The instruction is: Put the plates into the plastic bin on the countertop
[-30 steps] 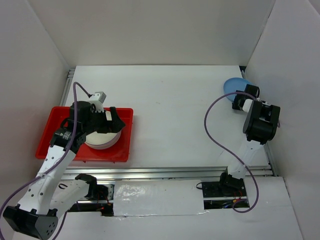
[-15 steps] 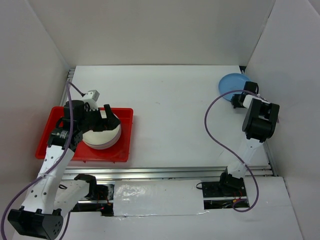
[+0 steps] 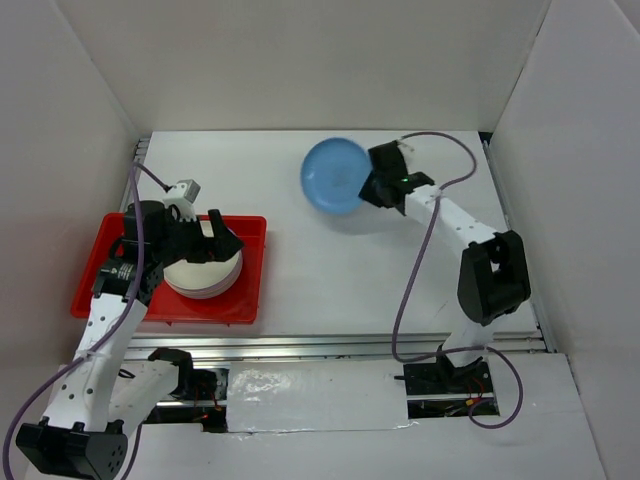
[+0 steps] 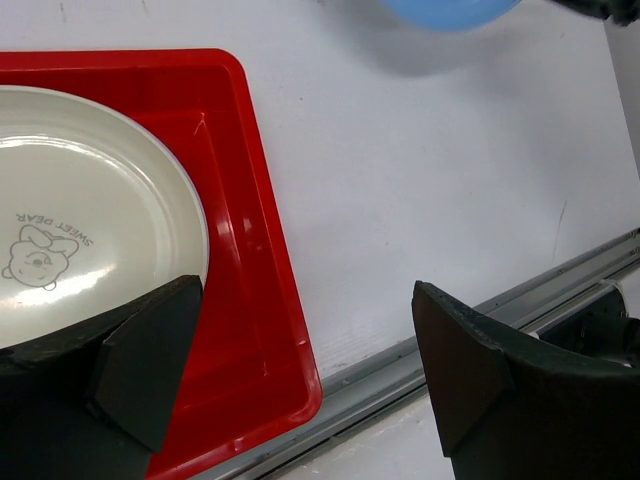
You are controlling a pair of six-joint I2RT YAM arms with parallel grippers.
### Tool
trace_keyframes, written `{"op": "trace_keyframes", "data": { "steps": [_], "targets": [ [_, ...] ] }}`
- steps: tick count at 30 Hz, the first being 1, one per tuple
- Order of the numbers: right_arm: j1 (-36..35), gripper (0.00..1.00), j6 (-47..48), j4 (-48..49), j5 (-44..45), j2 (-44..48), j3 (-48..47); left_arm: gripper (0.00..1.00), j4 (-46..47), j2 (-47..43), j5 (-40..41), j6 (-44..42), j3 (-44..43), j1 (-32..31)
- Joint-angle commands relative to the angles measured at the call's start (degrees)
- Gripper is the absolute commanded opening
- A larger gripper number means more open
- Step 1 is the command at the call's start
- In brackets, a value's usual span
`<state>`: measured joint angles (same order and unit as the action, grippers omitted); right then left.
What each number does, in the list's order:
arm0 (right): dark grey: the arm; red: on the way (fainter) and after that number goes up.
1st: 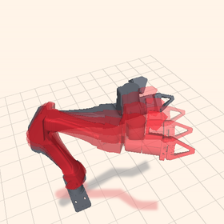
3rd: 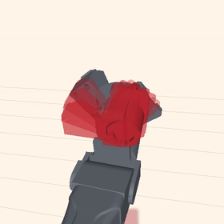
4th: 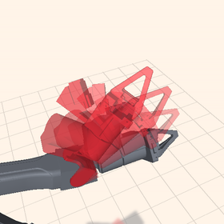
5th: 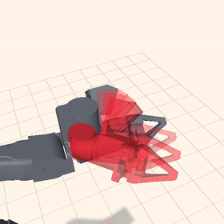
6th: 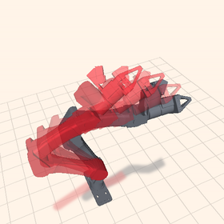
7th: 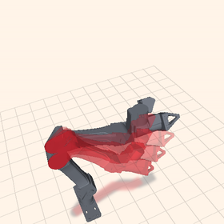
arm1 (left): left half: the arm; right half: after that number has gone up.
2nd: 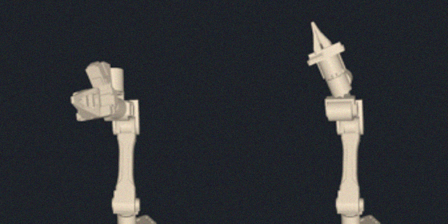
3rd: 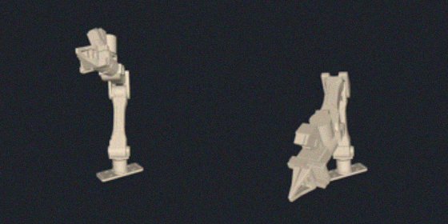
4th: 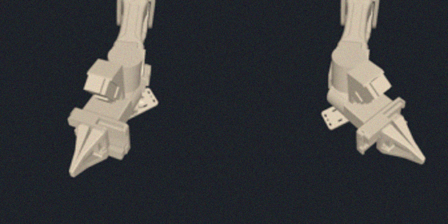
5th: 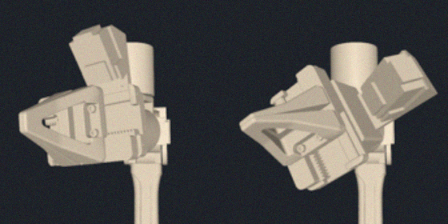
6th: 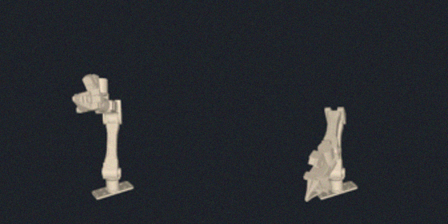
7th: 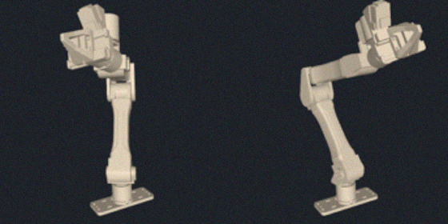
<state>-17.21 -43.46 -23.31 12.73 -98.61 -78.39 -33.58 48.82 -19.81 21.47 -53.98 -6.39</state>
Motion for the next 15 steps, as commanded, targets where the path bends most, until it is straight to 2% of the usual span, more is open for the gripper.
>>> {"op": "trace_keyframes", "data": {
  "steps": [1, 3, 7, 15],
  "targets": [
    [-7.8, 0.0, 7.9, -8.0, -2.3, 1.8, -1.3, 0.99, 2.9, -0.3, -2.9, -2.0, 0.0, 0.3],
    [-13.2, 0.0, 9.0, -8.1, -7.5, 1.7, -2.3, 0.99, 2.9, 0.5, -2.8, -2.0, 0.3, 0.4],
    [-17.5, 0.0, 7.7, -4.0, -14.6, 3.2, -1.9, 0.99, 2.2, 1.9, 0.4, -1.7, 0.4, 0.5],
    [-21.0, 0.0, 7.4, -3.9, -24.0, 5.4, -5.0, 0.95, 1.1, 4.9, 4.0, -1.2, 0.2, 0.4]
  ]
}}
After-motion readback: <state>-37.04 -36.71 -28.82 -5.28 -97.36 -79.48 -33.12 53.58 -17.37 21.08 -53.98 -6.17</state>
